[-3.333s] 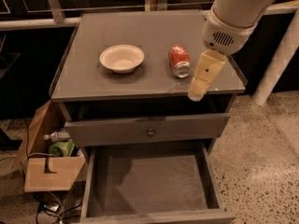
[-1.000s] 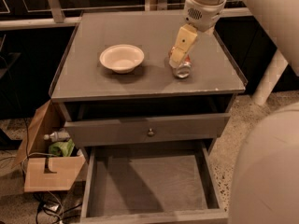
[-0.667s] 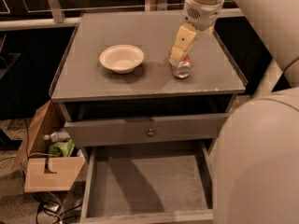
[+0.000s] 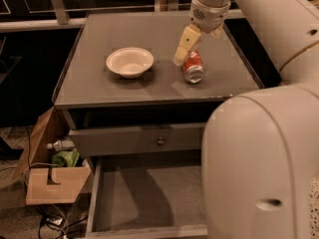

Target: Place coke can into middle drawer

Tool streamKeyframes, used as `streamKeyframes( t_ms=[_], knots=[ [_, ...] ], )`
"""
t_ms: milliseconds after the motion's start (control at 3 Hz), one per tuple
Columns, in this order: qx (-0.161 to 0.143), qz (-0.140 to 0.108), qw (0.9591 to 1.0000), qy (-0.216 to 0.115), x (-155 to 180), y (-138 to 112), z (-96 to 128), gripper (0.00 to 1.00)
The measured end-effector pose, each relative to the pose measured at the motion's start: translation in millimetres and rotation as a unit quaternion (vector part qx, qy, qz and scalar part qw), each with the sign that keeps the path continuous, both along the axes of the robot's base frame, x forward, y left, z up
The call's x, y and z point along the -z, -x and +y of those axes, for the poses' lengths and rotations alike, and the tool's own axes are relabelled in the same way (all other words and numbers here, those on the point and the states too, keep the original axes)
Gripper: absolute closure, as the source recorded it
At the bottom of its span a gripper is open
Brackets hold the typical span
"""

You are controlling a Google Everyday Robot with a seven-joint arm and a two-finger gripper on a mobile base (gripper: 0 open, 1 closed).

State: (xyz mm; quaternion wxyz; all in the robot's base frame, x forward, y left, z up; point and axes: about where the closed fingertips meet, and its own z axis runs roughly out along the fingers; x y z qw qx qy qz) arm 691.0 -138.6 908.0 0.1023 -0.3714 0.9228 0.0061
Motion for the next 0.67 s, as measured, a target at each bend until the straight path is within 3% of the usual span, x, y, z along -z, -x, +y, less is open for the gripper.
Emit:
streamKeyframes(
  t_ms=[333,667],
  knots=[
    [0.035,-0.007,0.9993,-0.009,27.0,-39.8,-3.5,0.00],
    [0.033,-0.014,0.9992,-0.015,32.1,-46.3,-1.2,0.00]
  ],
)
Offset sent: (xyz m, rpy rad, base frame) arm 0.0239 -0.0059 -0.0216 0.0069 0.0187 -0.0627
